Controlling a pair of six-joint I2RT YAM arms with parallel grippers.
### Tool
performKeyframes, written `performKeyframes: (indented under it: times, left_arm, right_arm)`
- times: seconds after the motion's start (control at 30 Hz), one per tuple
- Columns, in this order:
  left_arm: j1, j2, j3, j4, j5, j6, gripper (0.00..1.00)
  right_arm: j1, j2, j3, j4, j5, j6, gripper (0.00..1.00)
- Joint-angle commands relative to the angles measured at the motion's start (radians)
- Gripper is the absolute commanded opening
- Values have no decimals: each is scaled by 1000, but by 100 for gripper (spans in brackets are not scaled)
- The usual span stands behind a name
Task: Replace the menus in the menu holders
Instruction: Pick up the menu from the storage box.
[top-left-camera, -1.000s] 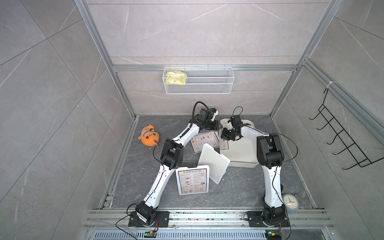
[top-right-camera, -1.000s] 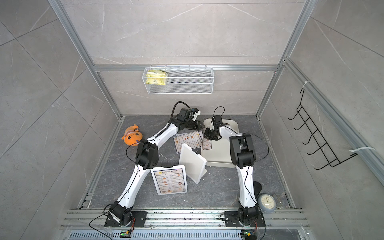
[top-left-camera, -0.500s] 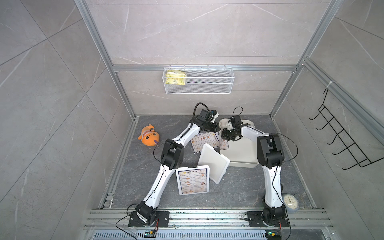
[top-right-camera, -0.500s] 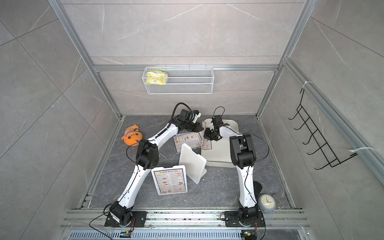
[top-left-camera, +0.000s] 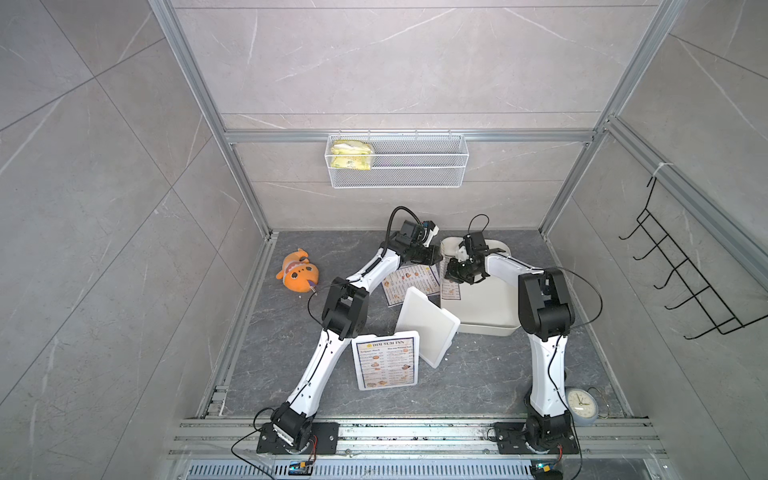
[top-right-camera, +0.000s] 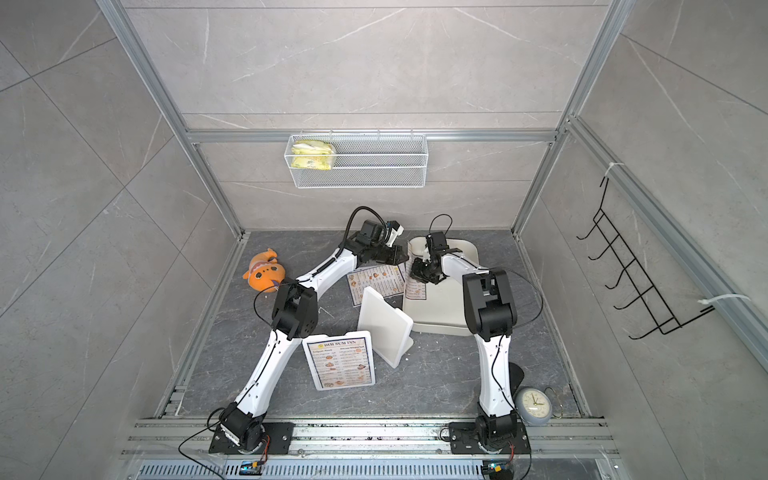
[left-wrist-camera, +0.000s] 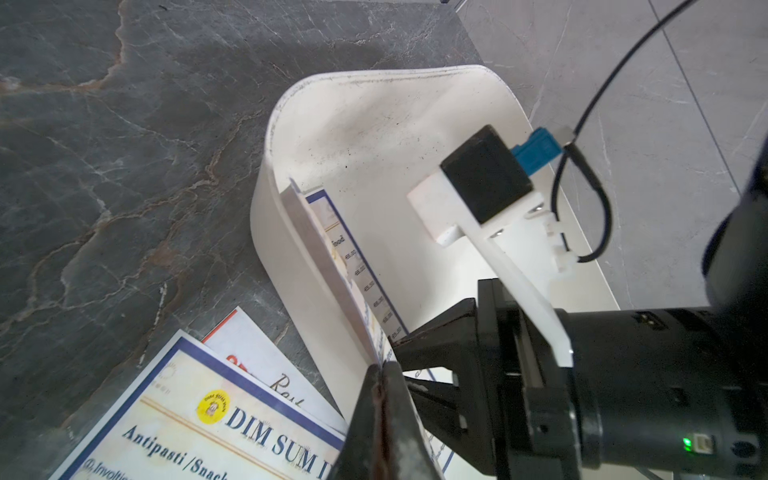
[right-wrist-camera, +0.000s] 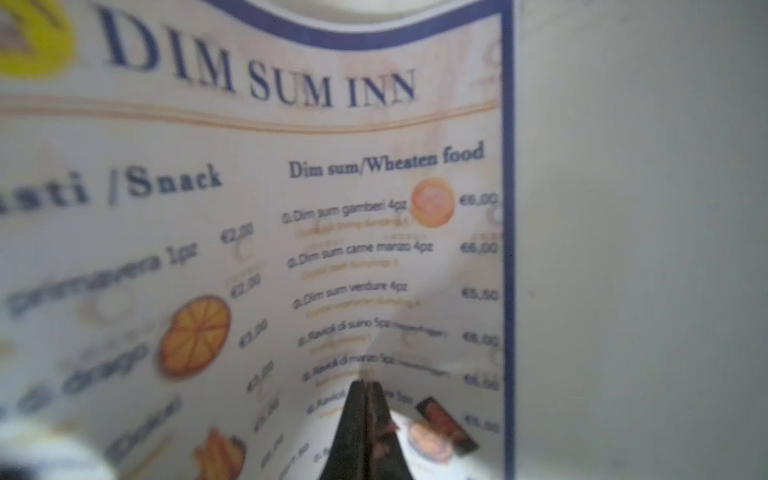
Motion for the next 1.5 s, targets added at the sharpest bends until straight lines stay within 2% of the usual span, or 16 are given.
performKeyframes:
  times: [0.0,0.27,0.5,0.57,0.67,0.73,0.77,0.8,0.93,1.1,1.17,1.23,1.4,1.47]
  left_arm:
    - [-25,-68,-13,25,44,-15,0]
    - [-25,-169,-38,16,10,76,0]
    - [-25,-282,-75,-31,-2,241,0]
    - [-27,-356,-99,-39,-8,302,0]
    - [-36,-431,-149,-25,-9,396,0]
    - [-46,-480,-182,-27,-16,470,0]
    - [-53,-511,-207,-27,-33,503,0]
    - [-60,-549,-235,-25,-50,542,0]
    - [-71,-720,-395,32,-99,660,0]
    - [-70,-983,-731,317,-159,694,0]
    - [-62,-1058,-806,382,-160,669,0]
    - [-37,-1113,-846,414,-113,605,0]
    - [-1,-1206,-952,550,-10,529,0]
    - [11,-1218,-951,542,81,510,0]
  right_arm:
    - [-17,-126,-49,27,90,-7,3]
    - [-49,-357,-209,91,259,-53,12]
    - [-63,-605,-370,178,417,-105,20]
    - [-66,-679,-403,181,479,-100,33]
    - [-71,-771,-448,199,497,-124,55]
    - [-76,-830,-471,207,489,-134,79]
    - [-77,-865,-486,216,484,-137,97]
    - [-79,-898,-504,235,468,-142,100]
    - [-82,-1042,-599,369,324,-209,100]
    - [-81,-1195,-699,506,55,-247,100]
    - [-81,-1219,-707,534,-75,-252,100]
    - [-81,-1220,-697,546,-183,-252,100]
    - [-80,-1211,-702,641,-311,-220,100]
    - [-79,-1205,-705,699,-368,-194,100]
